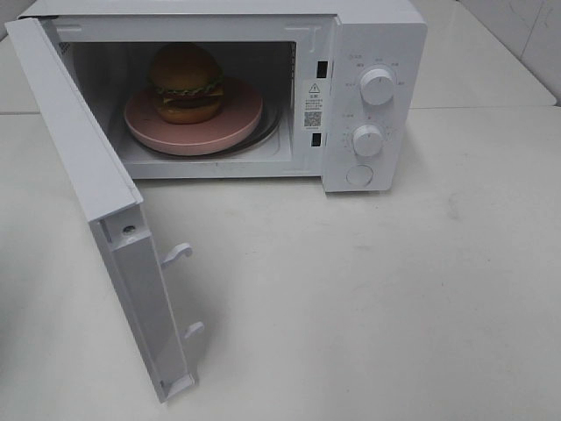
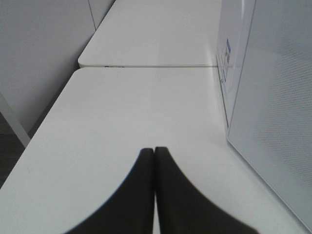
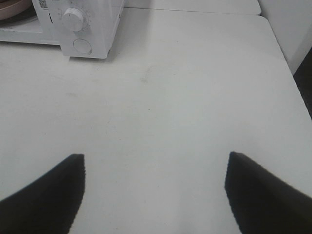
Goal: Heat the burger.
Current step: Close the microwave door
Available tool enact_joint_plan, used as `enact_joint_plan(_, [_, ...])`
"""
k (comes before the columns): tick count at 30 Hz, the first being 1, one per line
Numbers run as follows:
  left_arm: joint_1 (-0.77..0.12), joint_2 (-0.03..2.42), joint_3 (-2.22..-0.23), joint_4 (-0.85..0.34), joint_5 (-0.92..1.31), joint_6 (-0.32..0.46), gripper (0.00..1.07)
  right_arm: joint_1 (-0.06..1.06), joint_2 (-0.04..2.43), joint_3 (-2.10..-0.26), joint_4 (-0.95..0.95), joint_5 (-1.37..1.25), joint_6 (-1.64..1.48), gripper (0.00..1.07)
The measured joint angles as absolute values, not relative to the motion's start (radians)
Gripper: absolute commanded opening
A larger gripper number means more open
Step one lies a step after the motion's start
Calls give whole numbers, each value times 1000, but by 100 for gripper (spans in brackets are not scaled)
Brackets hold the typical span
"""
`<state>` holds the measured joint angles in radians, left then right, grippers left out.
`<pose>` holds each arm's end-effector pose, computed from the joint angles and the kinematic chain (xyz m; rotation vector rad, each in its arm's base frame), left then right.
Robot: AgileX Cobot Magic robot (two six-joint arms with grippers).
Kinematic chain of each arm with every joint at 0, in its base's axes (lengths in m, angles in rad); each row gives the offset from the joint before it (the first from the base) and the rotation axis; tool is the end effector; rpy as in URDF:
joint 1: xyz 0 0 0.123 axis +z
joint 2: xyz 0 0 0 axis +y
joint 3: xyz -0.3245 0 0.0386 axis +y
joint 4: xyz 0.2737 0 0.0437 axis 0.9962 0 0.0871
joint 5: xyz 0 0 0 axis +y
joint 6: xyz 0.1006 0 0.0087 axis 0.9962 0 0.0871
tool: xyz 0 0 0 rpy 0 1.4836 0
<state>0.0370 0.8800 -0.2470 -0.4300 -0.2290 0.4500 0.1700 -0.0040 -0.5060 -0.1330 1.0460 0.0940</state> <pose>0.1639 0.0156 0.2377 -0.0709 1.9072 0.1357 -0.0144 -0.0142 0.2888 -0.0707 2.0114 0.0096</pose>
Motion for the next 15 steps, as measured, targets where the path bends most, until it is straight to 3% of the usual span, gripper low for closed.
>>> enact_joint_plan(4, [37, 936, -246, -381, -273, 386, 0, 170, -4, -506, -133, 1046, 94, 76])
enact_joint_plan(6, [37, 996, -245, -204, -338, 239, 0, 170, -4, -506, -133, 1046, 94, 76])
enact_joint_plan(7, [37, 996, -245, -204, -338, 239, 0, 170, -4, -506, -133, 1046, 94, 76])
enact_joint_plan(8, [37, 1011, -243, -141, -361, 186, 0, 170, -4, -506, -133, 1046, 94, 76])
enact_joint_plan(9, [37, 1039, -241, -12, -409, 72, 0, 170, -4, -506, -133, 1046, 94, 76])
enact_joint_plan(10, [37, 1039, -241, -12, -409, 72, 0, 170, -4, -506, -133, 1046, 94, 76])
enact_joint_plan(11, [37, 1074, -240, 125, -458, -23, 0, 170, -4, -506, -133, 1046, 94, 76])
enact_joint_plan(12, [37, 1074, -240, 125, -458, -23, 0, 170, -4, -506, -133, 1046, 94, 76])
enact_joint_plan(14, [37, 1129, -237, 318, -556, -147, 0, 170, -4, -506, -133, 1046, 94, 76])
enact_joint_plan(15, [37, 1129, -237, 318, -556, -147, 0, 170, -4, -506, -133, 1046, 94, 76])
